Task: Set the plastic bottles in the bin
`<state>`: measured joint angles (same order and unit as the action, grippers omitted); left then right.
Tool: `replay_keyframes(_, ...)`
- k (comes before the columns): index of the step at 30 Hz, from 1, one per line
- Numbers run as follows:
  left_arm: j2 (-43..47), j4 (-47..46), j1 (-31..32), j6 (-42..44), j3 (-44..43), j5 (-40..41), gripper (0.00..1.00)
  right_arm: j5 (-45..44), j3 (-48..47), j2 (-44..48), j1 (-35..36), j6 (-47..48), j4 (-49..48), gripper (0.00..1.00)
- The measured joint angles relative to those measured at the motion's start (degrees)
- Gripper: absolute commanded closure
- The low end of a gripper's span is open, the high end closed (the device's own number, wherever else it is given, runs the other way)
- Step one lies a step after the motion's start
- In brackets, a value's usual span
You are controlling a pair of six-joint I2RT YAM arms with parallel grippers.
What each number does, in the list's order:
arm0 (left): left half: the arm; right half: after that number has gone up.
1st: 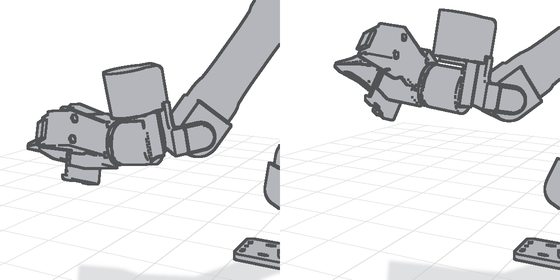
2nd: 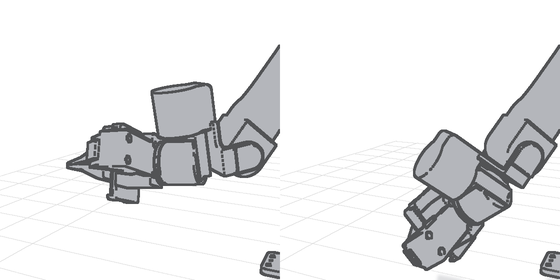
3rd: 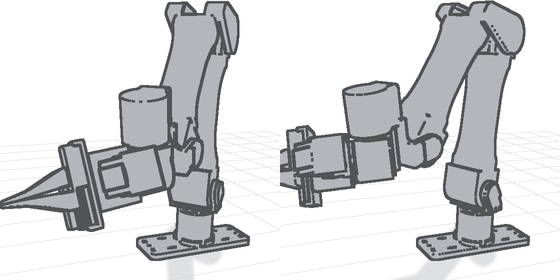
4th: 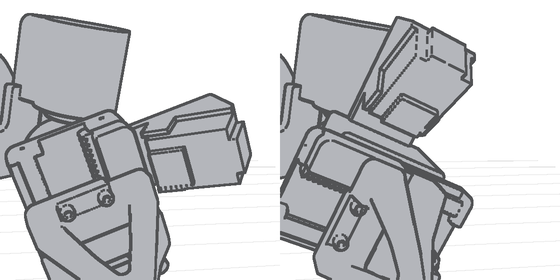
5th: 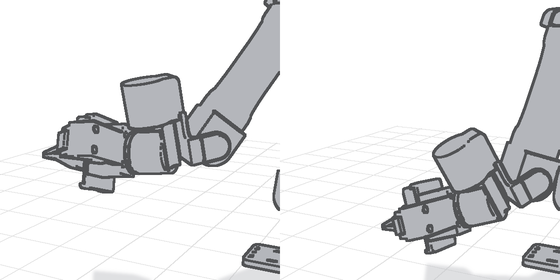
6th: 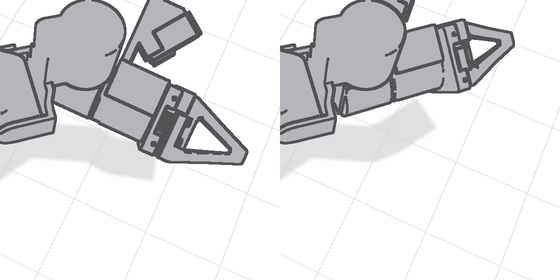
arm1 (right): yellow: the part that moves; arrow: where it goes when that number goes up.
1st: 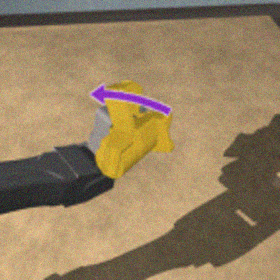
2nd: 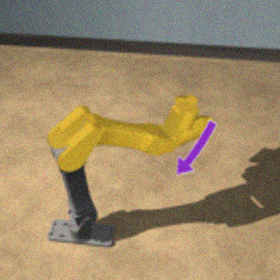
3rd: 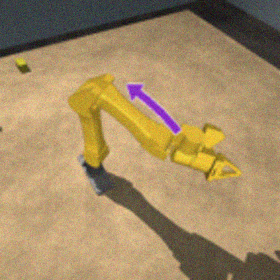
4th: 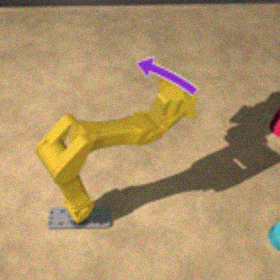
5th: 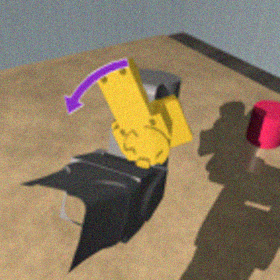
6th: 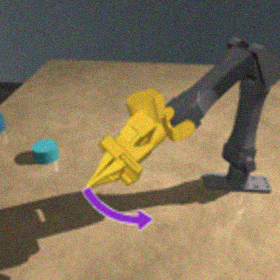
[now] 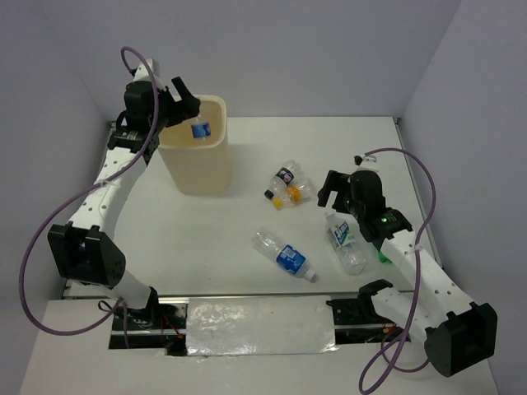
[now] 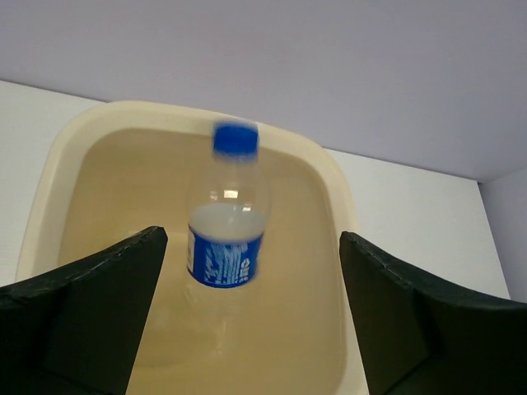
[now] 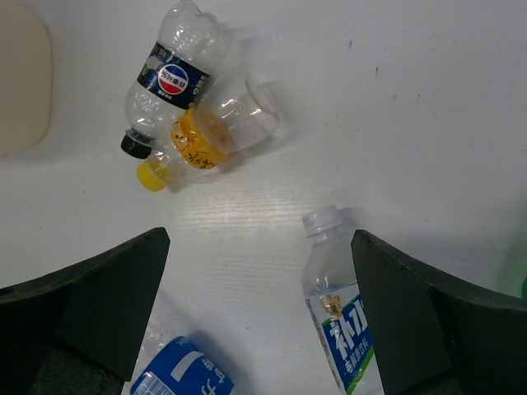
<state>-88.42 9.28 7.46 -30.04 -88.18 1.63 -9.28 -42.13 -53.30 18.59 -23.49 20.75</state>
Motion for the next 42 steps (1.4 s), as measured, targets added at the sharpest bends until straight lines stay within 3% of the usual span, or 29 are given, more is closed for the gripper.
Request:
replay_keyframes(9, -0.3, 2.8, 1.1, 1.6, -4.9, 1.3, 0.01, -0.6, 0.6, 1.0, 0.0, 0.0, 0.4, 0.0)
replay_keyframes(15, 3.1, 5.0, 3.9, 2.8, -3.8, 2.8, 0.01, -1.0, 0.6, 1.1, 0.0, -0.1, 0.3, 0.0)
replay_keyframes(23, 17.5, 4.6, 15.0, 4.4, 11.4, 5.7, 0.01, -0.9, 1.4, 0.5, 0.0, -0.8, 0.6, 0.0)
replay_keyframes(30, 22.4, 4.1, 18.9, 4.6, 24.5, 3.9, 0.01, 4.8, 4.0, 2.4, 0.2, 1.1, 0.5, 0.0)
replay_keyframes(32, 23.4, 4.2, 19.8, 4.4, 28.0, 3.6, 0.01, 7.5, 5.0, 3.3, 2.2, 2.7, -0.2, 0.0)
replay_keyframes(37, 28.4, 5.3, 20.1, 3.6, 35.3, 3.7, 0.01, 8.2, 5.8, 5.2, 18.4, 7.6, -0.7, 0.0)
replay_keyframes(42, 34.5, 6.2, 20.1, 1.0, 38.8, 5.0, 0.01, 8.1, 5.9, 0.8, 28.3, 8.1, -0.7, 0.0)
